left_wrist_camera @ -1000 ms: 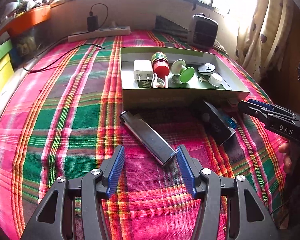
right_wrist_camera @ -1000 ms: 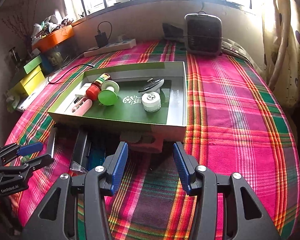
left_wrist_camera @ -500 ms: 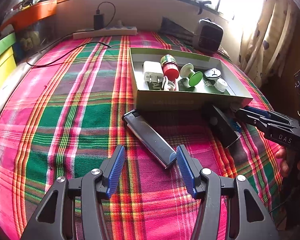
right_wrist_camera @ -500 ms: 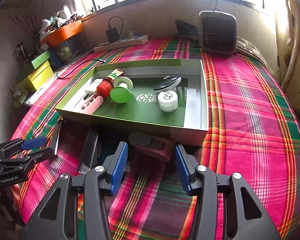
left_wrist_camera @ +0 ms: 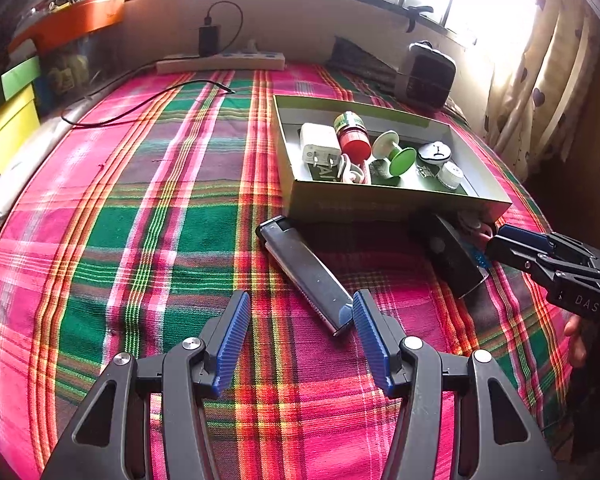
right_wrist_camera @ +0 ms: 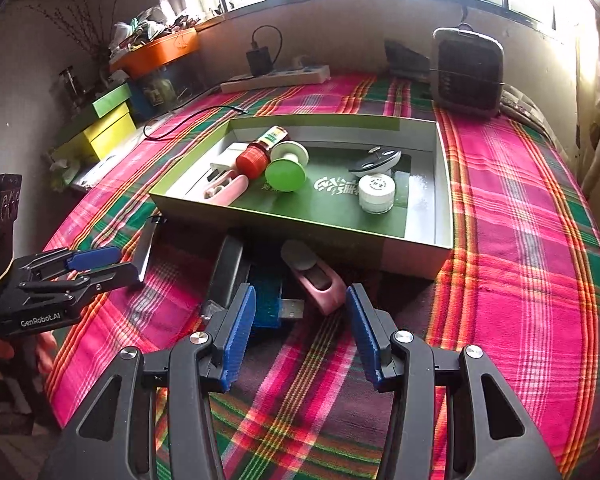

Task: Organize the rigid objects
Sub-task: 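Move right gripper toward the pink-and-white lighter while left gripper approaches the black stapler, then close right gripper on the pink-and-white lighter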

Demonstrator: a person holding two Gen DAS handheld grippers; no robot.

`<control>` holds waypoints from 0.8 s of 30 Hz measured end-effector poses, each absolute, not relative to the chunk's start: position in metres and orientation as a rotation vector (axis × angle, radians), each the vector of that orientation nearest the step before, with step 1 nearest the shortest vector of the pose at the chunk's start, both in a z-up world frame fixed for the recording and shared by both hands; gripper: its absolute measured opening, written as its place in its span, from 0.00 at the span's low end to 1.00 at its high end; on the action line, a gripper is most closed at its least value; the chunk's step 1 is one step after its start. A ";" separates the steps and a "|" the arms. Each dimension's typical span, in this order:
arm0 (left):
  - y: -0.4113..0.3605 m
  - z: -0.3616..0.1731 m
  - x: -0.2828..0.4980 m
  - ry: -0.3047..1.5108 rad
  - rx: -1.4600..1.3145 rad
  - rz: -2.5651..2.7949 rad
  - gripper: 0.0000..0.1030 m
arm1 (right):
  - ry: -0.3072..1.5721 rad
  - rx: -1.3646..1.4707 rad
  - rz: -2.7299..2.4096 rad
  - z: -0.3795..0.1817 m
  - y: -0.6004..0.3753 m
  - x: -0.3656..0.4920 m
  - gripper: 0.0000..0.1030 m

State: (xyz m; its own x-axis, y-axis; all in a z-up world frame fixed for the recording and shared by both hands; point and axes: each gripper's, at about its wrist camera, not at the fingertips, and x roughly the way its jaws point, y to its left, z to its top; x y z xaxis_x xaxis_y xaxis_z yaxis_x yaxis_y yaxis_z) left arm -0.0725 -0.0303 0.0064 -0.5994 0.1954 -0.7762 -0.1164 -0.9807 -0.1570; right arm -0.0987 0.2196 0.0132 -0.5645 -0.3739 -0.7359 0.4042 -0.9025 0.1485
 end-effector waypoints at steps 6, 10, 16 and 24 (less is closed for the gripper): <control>-0.027 0.008 -0.075 -0.152 -1.301 2.636 0.52 | 0.131 1.157 -2.489 0.010 0.222 -0.110 0.47; -0.025 0.007 -0.076 -0.147 -1.308 2.630 0.52 | 0.154 1.166 -2.452 0.006 0.217 -0.114 0.47; -0.025 0.007 -0.077 -0.149 -1.316 2.638 0.52 | 0.173 1.178 -2.447 0.003 0.213 -0.116 0.47; -0.025 0.007 -0.081 -0.147 -1.318 2.639 0.52 | 0.153 1.181 -2.405 0.002 0.209 -0.117 0.33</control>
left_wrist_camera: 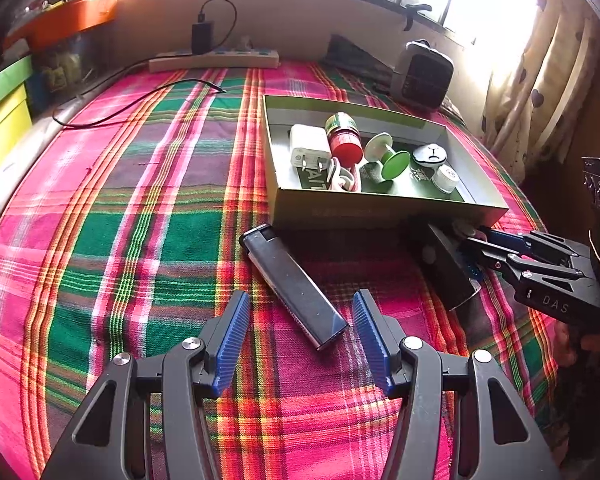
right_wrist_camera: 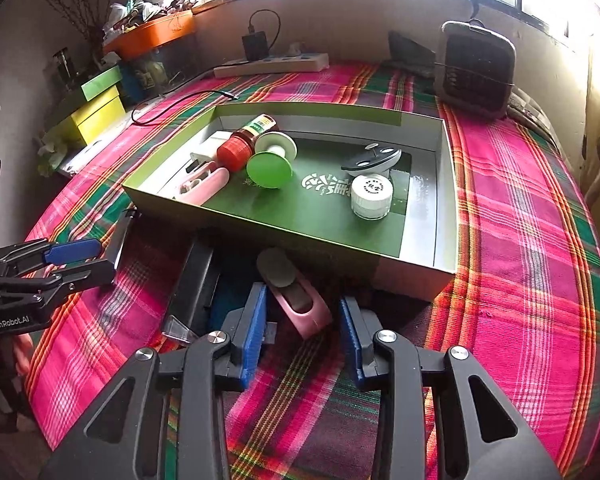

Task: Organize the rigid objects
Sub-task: 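Close right gripper on the pink-and-white lighter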

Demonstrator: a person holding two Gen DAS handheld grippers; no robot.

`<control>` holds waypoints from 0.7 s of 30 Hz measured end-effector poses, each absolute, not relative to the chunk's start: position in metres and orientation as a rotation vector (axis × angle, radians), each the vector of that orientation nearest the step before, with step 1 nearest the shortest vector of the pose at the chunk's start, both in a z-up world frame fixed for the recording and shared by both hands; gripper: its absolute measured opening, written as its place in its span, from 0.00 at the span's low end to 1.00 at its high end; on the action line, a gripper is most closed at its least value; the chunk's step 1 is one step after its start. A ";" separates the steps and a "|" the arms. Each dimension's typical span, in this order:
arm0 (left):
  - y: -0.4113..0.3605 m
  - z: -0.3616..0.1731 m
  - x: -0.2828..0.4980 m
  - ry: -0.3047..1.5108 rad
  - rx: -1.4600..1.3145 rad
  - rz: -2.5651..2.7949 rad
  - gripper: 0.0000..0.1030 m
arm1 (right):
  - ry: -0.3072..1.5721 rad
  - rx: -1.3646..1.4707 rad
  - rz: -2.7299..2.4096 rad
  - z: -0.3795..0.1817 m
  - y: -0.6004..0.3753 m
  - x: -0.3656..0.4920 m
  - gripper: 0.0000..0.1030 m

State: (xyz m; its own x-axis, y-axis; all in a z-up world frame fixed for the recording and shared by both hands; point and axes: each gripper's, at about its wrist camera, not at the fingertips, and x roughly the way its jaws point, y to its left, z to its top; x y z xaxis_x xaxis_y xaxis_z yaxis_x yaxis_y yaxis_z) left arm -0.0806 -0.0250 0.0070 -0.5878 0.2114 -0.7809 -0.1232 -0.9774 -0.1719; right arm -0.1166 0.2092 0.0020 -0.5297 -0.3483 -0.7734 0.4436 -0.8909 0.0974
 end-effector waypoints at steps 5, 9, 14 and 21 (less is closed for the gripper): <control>-0.024 0.008 -0.082 -0.138 -1.323 2.650 0.52 | 0.152 1.182 -2.386 0.002 0.206 -0.114 0.28; -0.022 0.008 -0.083 -0.127 -1.327 2.656 0.52 | 0.132 1.184 -2.365 0.001 0.204 -0.110 0.23; -0.021 0.006 -0.085 -0.108 -1.333 2.677 0.52 | 0.123 1.183 -2.357 0.001 0.202 -0.102 0.18; -0.023 0.005 -0.086 -0.081 -1.349 2.697 0.52 | 0.049 1.198 -2.422 0.004 0.217 -0.094 0.18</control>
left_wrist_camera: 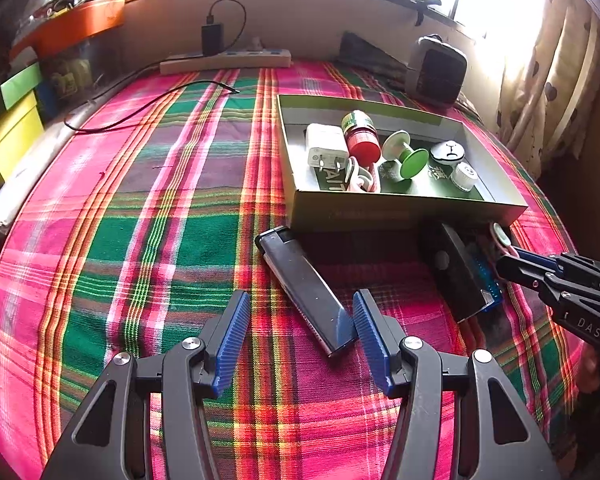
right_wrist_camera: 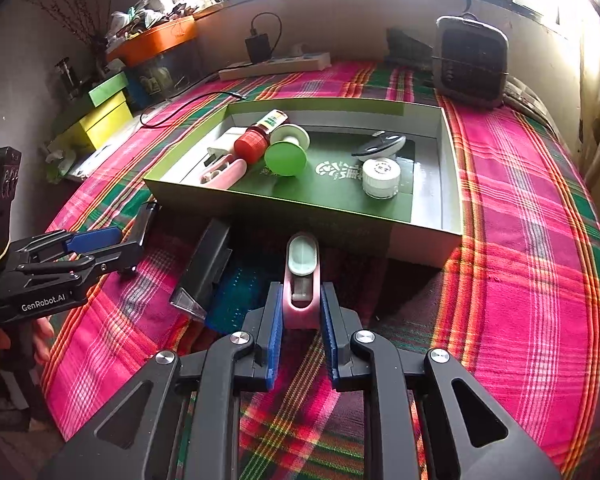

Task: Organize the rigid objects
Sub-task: 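Close right gripper on the pink-and-white lighter, then lift the lighter with right gripper while left gripper closes on the black stapler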

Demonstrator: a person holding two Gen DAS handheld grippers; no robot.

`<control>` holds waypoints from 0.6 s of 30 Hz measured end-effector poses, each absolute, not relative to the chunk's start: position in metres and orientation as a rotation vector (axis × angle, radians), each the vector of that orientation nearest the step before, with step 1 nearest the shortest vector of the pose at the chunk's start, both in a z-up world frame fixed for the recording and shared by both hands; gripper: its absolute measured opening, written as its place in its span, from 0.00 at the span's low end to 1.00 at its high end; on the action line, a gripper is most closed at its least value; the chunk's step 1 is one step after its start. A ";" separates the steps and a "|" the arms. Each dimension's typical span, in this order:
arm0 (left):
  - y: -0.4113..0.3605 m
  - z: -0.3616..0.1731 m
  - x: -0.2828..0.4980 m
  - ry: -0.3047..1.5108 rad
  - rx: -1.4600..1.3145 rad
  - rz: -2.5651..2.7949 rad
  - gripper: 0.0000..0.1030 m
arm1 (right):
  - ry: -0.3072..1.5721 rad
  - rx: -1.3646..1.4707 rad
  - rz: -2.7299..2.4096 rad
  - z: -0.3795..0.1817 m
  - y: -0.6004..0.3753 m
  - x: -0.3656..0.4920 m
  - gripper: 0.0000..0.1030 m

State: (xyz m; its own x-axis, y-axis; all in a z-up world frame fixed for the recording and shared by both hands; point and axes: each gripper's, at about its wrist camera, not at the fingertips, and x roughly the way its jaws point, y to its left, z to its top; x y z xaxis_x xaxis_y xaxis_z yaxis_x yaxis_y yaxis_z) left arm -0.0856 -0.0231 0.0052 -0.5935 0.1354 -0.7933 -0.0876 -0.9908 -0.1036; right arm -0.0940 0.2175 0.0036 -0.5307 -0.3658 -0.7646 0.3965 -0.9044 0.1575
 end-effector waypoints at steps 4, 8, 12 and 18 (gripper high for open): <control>-0.026 0.005 -0.085 -0.088 -1.352 2.701 0.52 | 0.076 1.223 -2.474 0.003 0.225 -0.088 0.18; -0.030 0.005 -0.083 -0.082 -1.356 2.711 0.52 | 0.110 1.235 -2.516 0.004 0.232 -0.084 0.18; -0.034 0.005 -0.082 -0.087 -1.364 2.721 0.52 | 0.109 1.252 -2.541 0.003 0.238 -0.083 0.18; -0.040 0.004 -0.081 -0.082 -1.375 2.741 0.52 | 0.105 1.266 -2.544 0.000 0.241 -0.082 0.18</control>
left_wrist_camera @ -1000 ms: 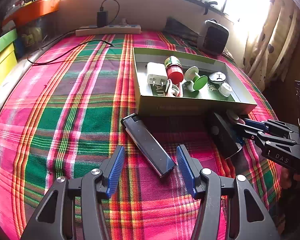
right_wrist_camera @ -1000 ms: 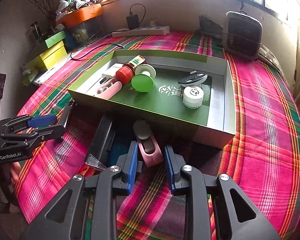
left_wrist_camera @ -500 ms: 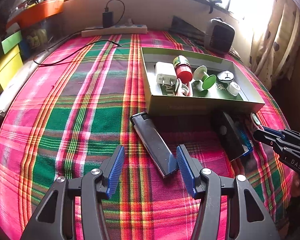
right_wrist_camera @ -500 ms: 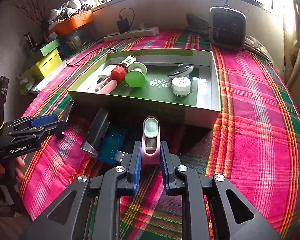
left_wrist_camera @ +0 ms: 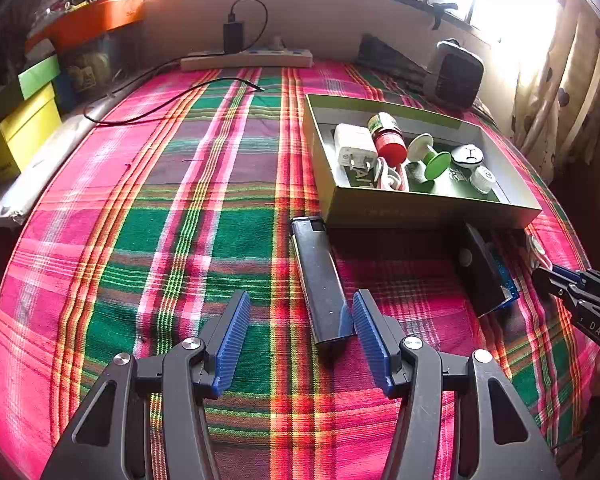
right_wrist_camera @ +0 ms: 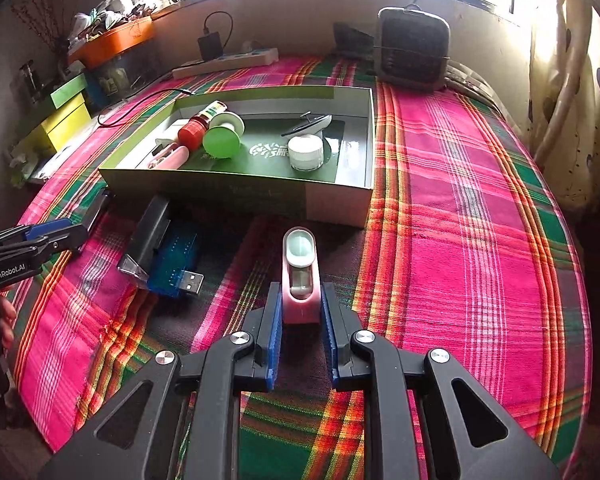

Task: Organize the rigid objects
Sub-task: 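Lift the lighter with right gripper while left gripper closes on the black stapler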

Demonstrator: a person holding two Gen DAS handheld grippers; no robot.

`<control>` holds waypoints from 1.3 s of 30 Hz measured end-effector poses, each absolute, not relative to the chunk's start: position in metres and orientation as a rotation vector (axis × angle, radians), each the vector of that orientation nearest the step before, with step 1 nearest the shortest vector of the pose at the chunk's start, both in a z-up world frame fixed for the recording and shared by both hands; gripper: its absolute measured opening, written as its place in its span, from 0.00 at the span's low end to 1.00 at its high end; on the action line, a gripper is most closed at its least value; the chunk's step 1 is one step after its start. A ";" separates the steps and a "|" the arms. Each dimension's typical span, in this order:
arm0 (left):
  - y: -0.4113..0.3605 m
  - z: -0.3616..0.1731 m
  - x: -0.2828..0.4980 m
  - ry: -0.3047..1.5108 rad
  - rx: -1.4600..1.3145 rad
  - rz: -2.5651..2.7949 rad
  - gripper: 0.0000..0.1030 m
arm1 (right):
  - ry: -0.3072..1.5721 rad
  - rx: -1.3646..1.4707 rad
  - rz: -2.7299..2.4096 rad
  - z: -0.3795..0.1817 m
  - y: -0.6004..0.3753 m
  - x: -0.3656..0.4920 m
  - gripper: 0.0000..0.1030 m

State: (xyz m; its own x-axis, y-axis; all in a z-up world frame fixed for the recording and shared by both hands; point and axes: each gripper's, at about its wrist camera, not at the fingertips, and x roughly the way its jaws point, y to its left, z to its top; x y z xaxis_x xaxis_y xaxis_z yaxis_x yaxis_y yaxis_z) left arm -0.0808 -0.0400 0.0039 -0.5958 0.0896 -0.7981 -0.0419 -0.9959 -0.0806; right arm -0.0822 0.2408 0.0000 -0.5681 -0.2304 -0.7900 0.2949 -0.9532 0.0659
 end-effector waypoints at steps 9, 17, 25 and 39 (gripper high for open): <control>-0.039 0.003 -0.092 -0.082 -1.386 2.756 0.52 | 0.082 1.250 -2.548 -0.001 0.239 -0.088 0.41; -0.040 0.002 -0.103 -0.071 -1.368 2.790 0.52 | 0.155 1.262 -2.576 -0.002 0.232 -0.099 0.44; -0.037 0.000 -0.103 -0.024 -1.351 2.803 0.52 | 0.165 1.261 -2.584 -0.002 0.232 -0.100 0.44; -0.045 0.001 -0.103 -0.029 -1.351 2.828 0.30 | 0.143 1.265 -2.609 -0.002 0.239 -0.100 0.28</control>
